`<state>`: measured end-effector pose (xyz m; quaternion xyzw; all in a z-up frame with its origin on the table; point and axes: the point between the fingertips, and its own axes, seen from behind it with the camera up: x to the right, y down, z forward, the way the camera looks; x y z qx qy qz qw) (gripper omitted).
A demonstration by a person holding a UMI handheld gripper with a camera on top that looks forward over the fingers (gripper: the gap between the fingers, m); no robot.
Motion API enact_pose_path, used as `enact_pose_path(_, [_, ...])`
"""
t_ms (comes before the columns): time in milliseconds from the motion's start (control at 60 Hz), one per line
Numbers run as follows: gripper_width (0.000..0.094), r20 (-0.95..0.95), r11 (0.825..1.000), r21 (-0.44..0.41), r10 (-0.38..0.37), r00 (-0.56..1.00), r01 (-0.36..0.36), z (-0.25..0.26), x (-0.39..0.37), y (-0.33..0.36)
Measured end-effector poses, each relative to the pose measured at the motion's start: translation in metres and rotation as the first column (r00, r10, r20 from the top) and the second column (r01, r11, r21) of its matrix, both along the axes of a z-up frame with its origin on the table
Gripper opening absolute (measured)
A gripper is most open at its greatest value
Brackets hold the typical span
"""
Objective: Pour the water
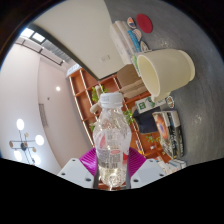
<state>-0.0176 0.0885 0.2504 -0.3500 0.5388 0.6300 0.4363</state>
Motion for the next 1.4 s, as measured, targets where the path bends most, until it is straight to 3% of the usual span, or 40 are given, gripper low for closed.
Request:
enact_pose_path(217, [0.0395,-0.297,0.999,0.044,-0.013,0.955,0.027,-0.01,0.039,0.023])
enact_pose_path(517, [0.0399,-0.296,0.999,0.014,0.033,0.955,-0.03,-0.022,0.022,0.036])
enact_pose_path(633, [0.0399,-0.129,1.0,-0.006,0.011,0.992,-0.012,-0.012,0.018,0.031])
enact_pose_path(717, [0.04,0.164,0.998,-0.057,0.013,0.986,-0.003,-0.007,0.018,0.026])
enact_pose_path(800, [0.0406,0.515,0.989,-0.143,0.033,0.856,0.048,-0.009,0.027,0.025])
enact_pose_path(900, [0.0407,0.761,0.98,-0.13,-0.001,0.649,0.153,0.011,0.061,0.016])
enact_pose_path(1000, [0.0406,0.918,0.949,-0.133,0.009,0.397,0.285,0.017,0.11,0.008])
enact_pose_path(1083, [0.0406,0.979,0.908,-0.133,0.059,0.193,0.396,0.007,0.157,0.007])
enact_pose_path(1250, [0.0405,0.969,0.811,-0.164,0.24,-0.063,0.562,-0.018,0.244,0.001])
enact_pose_path(1400, [0.0408,0.931,0.711,-0.173,0.344,-0.122,0.681,-0.061,0.309,-0.001])
